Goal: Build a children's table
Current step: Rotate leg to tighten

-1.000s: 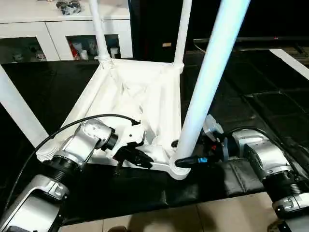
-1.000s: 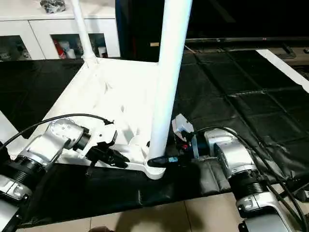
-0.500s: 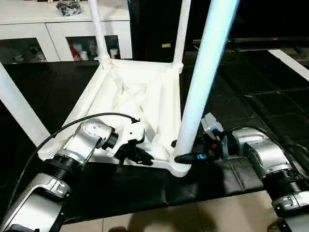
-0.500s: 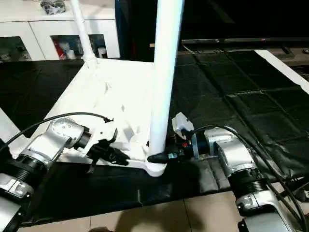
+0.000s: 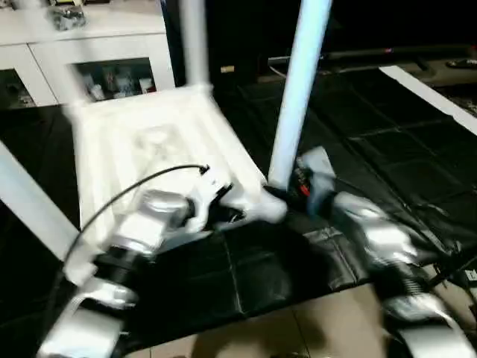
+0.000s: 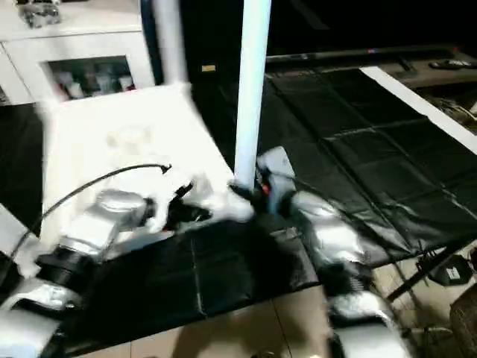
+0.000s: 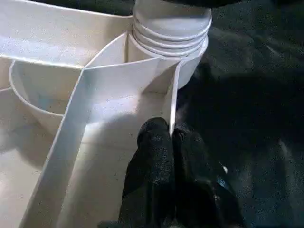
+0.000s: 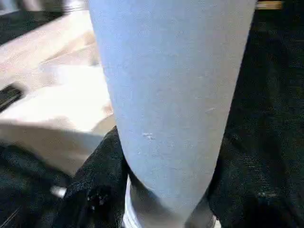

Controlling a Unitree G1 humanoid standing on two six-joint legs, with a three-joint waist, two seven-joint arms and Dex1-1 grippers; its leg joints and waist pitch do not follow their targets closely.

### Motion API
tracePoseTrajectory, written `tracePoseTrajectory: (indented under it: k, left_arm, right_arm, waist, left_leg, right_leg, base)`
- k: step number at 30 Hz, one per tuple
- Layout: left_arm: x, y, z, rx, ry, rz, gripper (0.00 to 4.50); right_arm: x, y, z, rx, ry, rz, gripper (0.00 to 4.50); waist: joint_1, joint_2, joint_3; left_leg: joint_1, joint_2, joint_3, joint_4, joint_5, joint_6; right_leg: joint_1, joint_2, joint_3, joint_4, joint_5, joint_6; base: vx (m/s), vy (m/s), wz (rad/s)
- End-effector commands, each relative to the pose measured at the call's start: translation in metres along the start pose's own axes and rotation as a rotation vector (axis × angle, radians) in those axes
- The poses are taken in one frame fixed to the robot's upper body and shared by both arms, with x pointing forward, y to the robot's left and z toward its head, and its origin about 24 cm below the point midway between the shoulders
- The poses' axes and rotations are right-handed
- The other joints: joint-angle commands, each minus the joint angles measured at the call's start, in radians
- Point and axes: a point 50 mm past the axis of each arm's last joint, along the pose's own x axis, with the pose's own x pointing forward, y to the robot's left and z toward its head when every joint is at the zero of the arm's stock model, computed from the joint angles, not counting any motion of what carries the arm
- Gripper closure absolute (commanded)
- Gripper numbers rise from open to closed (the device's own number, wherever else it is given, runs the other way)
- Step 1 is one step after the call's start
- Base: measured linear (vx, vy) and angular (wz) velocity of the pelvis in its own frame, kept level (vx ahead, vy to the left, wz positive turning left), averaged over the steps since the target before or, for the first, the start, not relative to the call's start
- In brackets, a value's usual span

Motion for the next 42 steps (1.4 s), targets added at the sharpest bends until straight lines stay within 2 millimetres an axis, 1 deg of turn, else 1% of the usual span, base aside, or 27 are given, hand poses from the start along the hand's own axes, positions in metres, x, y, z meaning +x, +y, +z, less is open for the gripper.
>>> tracePoseTrajectory:
  k: [1, 4, 6, 7, 8, 9, 11, 12, 13, 14, 16, 19, 20, 21, 22, 24, 26, 27, 28, 29, 31, 33, 35, 36, 38, 39, 42]
  left_arm:
    - [0.01, -0.017, 0.035, 0.054, -0.137, -0.051, 4.5]
    - [0.011, -0.018, 0.036, 0.059, -0.137, -0.038, 4.5]
    - [0.01, -0.017, 0.036, 0.064, -0.133, -0.024, 4.5]
    - [0.01, -0.016, 0.036, 0.066, -0.132, -0.021, 4.5]
    - [0.009, -0.015, 0.035, 0.075, -0.126, -0.021, 4.5]
    - [0.007, -0.015, 0.034, 0.086, -0.118, -0.026, 4.5]
    - [0.006, -0.014, 0.034, 0.094, -0.114, -0.033, 4.5]
    - [0.004, -0.013, 0.032, 0.111, -0.107, -0.047, 4.5]
    - [0.004, -0.012, 0.032, 0.113, -0.106, -0.049, 4.5]
    - [0.002, -0.011, 0.03, 0.132, -0.095, -0.06, 4.5]
    - [-0.002, -0.008, 0.028, 0.164, -0.078, -0.083, 4.5]
    - [-0.011, -0.005, 0.024, 0.21, -0.056, -0.157, 4.5]
    - [-0.014, -0.004, 0.023, 0.228, -0.048, -0.181, 4.5]
    - [-0.016, -0.004, 0.023, 0.239, -0.042, -0.194, 4.5]
    - [-0.018, -0.003, 0.022, 0.247, -0.037, -0.205, 4.5]
    - [-0.024, -0.003, 0.019, 0.283, -0.016, -0.265, 4.5]
    - [-0.032, -0.004, 0.014, 0.321, 0.01, -0.348, 4.5]
    - [-0.036, -0.003, 0.011, 0.342, 0.038, -0.383, 4.5]
    - [-0.037, -0.003, 0.01, 0.348, 0.044, -0.389, 4.5]
    - [-0.038, -0.003, 0.009, 0.354, 0.049, -0.395, 4.5]
    - [-0.041, -0.001, 0.004, 0.379, 0.08, -0.425, 4.5]
    - [-0.043, -0.001, 0.002, 0.385, 0.093, -0.449, 4.5]
    - [-0.044, -0.001, 0.002, 0.386, 0.094, -0.452, 4.5]
    - [-0.045, -0.002, 0.0, 0.399, 0.105, -0.49, 4.5]
    - [-0.045, -0.003, -0.001, 0.405, 0.109, -0.505, 4.5]
    - [-0.046, -0.004, -0.002, 0.412, 0.118, -0.528, 4.5]
    - [-0.046, -0.005, -0.004, 0.428, 0.131, -0.567, 4.5]
  right_arm:
    - [0.017, 0.028, -0.012, 0.037, 0.061, 0.092, 2.53]
    - [0.018, 0.032, -0.011, 0.013, 0.05, 0.112, 2.53]
    - [0.017, 0.033, -0.013, 0.015, 0.055, 0.121, 2.53]
    - [0.017, 0.033, -0.013, 0.015, 0.052, 0.123, 2.18]
    - [0.015, 0.032, -0.013, 0.025, 0.042, 0.128, 1.98]
    - [0.014, 0.031, -0.012, 0.031, 0.031, 0.136, 1.84]
    - [0.012, 0.031, -0.012, 0.03, 0.023, 0.144, 1.78]
    - [0.009, 0.03, -0.012, 0.03, 0.019, 0.169, 1.55]
    - [0.009, 0.03, -0.012, 0.03, 0.018, 0.173, 1.46]
    - [0.006, 0.03, -0.011, 0.016, 0.012, 0.198, 1.4]
    - [0.001, 0.028, -0.011, 0.005, 0.005, 0.228, 1.2]
    - [-0.013, 0.021, -0.011, -0.016, -0.006, 0.302, 0.93]
    - [-0.017, 0.019, -0.011, -0.033, -0.001, 0.325, 0.85]
    - [-0.02, 0.018, -0.011, -0.046, 0.003, 0.339, 0.77]
    - [-0.021, 0.016, -0.011, -0.06, 0.007, 0.347, 0.71]
    - [-0.029, 0.01, -0.011, -0.079, 0.016, 0.372, 0.54]
    - [-0.039, 0.001, -0.007, -0.097, 0.021, 0.421, 0.36]
    - [-0.045, -0.002, -0.005, -0.139, 0.031, 0.459, 0.36]
    - [-0.047, -0.002, -0.005, -0.147, 0.033, 0.467, 0.36]
    - [-0.048, -0.003, -0.004, -0.154, 0.033, 0.474, 0.36]
    - [-0.055, -0.005, -0.002, -0.178, 0.036, 0.539, 0.36]
    - [-0.061, -0.005, -0.001, -0.197, 0.049, 0.596, 0.36]
    - [-0.061, -0.005, -0.001, -0.2, 0.051, 0.604, 0.36]
    - [-0.065, -0.006, -0.001, -0.197, 0.068, 0.659, 0.36]
    - [-0.066, -0.006, -0.001, -0.192, 0.074, 0.679, 0.36]
    - [-0.067, -0.005, -0.002, -0.19, 0.093, 0.716, 0.36]
    - [-0.068, -0.003, -0.004, -0.189, 0.123, 0.788, 0.66]
  waist:
    - [0.009, -0.003, -0.073]
    - [0.011, -0.005, -0.075]
    - [0.011, -0.003, -0.073]
    - [0.011, -0.003, -0.072]
    - [0.012, 0.001, -0.072]
    - [0.011, -0.002, -0.072]
    - [0.011, -0.001, -0.072]
    - [0.012, 0.001, -0.072]
    - [0.013, 0.0, -0.073]
    - [0.013, 0.004, -0.073]
    - [0.014, 0.001, -0.073]
    - [0.019, 0.006, -0.073]
    - [0.021, 0.01, -0.074]
    - [0.023, 0.006, -0.073]
    - [0.028, 0.013, -0.073]
    - [0.031, 0.007, -0.073]
    - [0.038, 0.009, -0.073]
    - [0.045, 0.007, -0.073]
    - [0.055, 0.009, -0.075]
    - [0.057, 0.004, -0.074]
    - [0.065, 0.006, -0.074]
    - [0.073, 0.006, -0.074]
    - [0.074, 0.005, -0.075]
    - [0.076, 0.002, -0.075]
    - [0.076, 0.001, -0.075]
    - [0.077, -0.002, -0.074]
    - [0.077, -0.004, -0.074]
  left_leg:
    - [-0.001, 0.026, -0.009, -0.065, -0.142, 0.045]
    - [-0.003, 0.025, -0.008, -0.065, -0.131, 0.057]
    - [-0.004, 0.024, -0.007, -0.064, -0.132, 0.063]
    - [-0.003, 0.024, -0.007, -0.065, -0.139, 0.062]
    - [-0.002, 0.024, -0.008, -0.065, -0.142, 0.06]
    - [-0.002, 0.024, -0.007, -0.065, -0.148, 0.058]
    - [-0.002, 0.025, -0.008, -0.066, -0.153, 0.056]
    - [-0.002, 0.024, -0.009, -0.066, -0.153, 0.056]
    - [-0.003, 0.025, -0.009, -0.067, -0.151, 0.058]
    - [-0.003, 0.025, -0.01, -0.067, -0.153, 0.059]
    - [-0.002, 0.026, -0.01, -0.067, -0.155, 0.063]
    - [0.0, 0.028, -0.01, -0.067, -0.156, 0.065]
    - [0.002, 0.029, -0.01, -0.068, -0.158, 0.063]
    - [0.001, 0.029, -0.009, -0.068, -0.162, 0.064]
    - [0.003, 0.03, -0.009, -0.068, -0.168, 0.061]
    - [0.004, 0.031, -0.008, -0.069, -0.17, 0.057]
    - [0.005, 0.031, -0.009, -0.068, -0.167, 0.057]
    - [0.006, 0.034, -0.007, -0.068, -0.166, 0.06]
    - [0.01, 0.036, -0.006, -0.067, -0.158, 0.06]
    - [0.009, 0.037, -0.005, -0.068, -0.156, 0.061]
    - [0.006, 0.037, -0.005, -0.068, -0.154, 0.059]
    - [0.008, 0.038, -0.003, -0.067, -0.16, 0.062]
    - [0.006, 0.038, -0.005, -0.068, -0.157, 0.06]
    - [0.007, 0.037, -0.005, -0.067, -0.158, 0.06]
    - [0.003, 0.036, -0.004, -0.066, -0.157, 0.061]
    - [0.003, 0.036, -0.005, -0.066, -0.156, 0.063]
    - [0.002, 0.036, -0.004, -0.066, -0.155, 0.063]
  right_leg:
    - [0.06, -0.069, 0.052, -0.084, -0.298, -0.177]
    - [0.063, -0.069, 0.053, -0.079, -0.251, -0.189]
    - [0.063, -0.069, 0.053, -0.081, -0.252, -0.189]
    - [0.063, -0.07, 0.053, -0.083, -0.268, -0.186]
    - [0.062, -0.07, 0.053, -0.083, -0.274, -0.184]
    - [0.062, -0.07, 0.053, -0.086, -0.285, -0.18]
    - [0.062, -0.07, 0.053, -0.085, -0.288, -0.178]
    - [0.063, -0.07, 0.053, -0.085, -0.284, -0.177]
    - [0.064, -0.07, 0.054, -0.084, -0.271, -0.177]
    - [0.064, -0.07, 0.053, -0.083, -0.269, -0.178]
    - [0.064, -0.07, 0.054, -0.083, -0.259, -0.181]
    - [0.063, -0.07, 0.055, -0.081, -0.241, -0.193]
    - [0.062, -0.07, 0.055, -0.08, -0.234, -0.197]
    - [0.063, -0.069, 0.056, -0.08, -0.226, -0.199]
    - [0.061, -0.071, 0.056, -0.079, -0.228, -0.204]
    - [0.061, -0.071, 0.057, -0.079, -0.225, -0.21]
    - [0.061, -0.072, 0.056, -0.077, -0.223, -0.213]
    - [0.06, -0.071, 0.057, -0.076, -0.225, -0.21]
    - [0.058, -0.071, 0.057, -0.073, -0.21, -0.213]
    - [0.056, -0.07, 0.058, -0.072, -0.202, -0.215]
    - [0.059, -0.072, 0.058, -0.069, -0.198, -0.217]
    - [0.058, -0.074, 0.058, -0.071, -0.212, -0.213]
    - [0.059, -0.074, 0.057, -0.068, -0.21, -0.214]
    - [0.059, -0.074, 0.057, -0.07, -0.22, -0.213]
    - [0.06, -0.075, 0.057, -0.071, -0.231, -0.209]
    - [0.06, -0.074, 0.056, -0.072, -0.242, -0.205]
    - [0.059, -0.075, 0.056, -0.075, -0.266, -0.197]
  base:
    - [0.0, 0.0, 0.0]
    - [0.0, 0.0, 0.0]
    - [0.0, 0.0, 0.0]
    - [0.0, 0.0, 0.0]
    - [0.0, 0.0, 0.0]
    - [0.0, 0.0, 0.0]
    - [0.0, 0.0, 0.0]
    - [0.0, 0.0, 0.0]
    - [0.0, 0.0, 0.0]
    - [0.0, 0.0, 0.0]
    - [0.0, 0.0, 0.0]
    - [0.0, 0.0, 0.0]
    - [0.0, 0.0, 0.0]
    - [0.0, 0.0, 0.0]
    - [0.0, 0.0, 0.0]
    - [0.0, 0.0, 0.0]
    - [0.0, 0.0, 0.0]
    - [0.0, 0.0, 0.0]
    - [0.0, 0.0, 0.0]
    - [0.0, 0.0, 0.0]
    - [0.0, 0.0, 0.0]
    - [0.0, 0.0, 0.0]
    - [0.0, 0.0, 0.0]
    - [0.0, 0.0, 0.0]
    - [0.0, 0.0, 0.0]
    - [0.0, 0.0, 0.0]
    - [0.0, 0.0, 0.0]
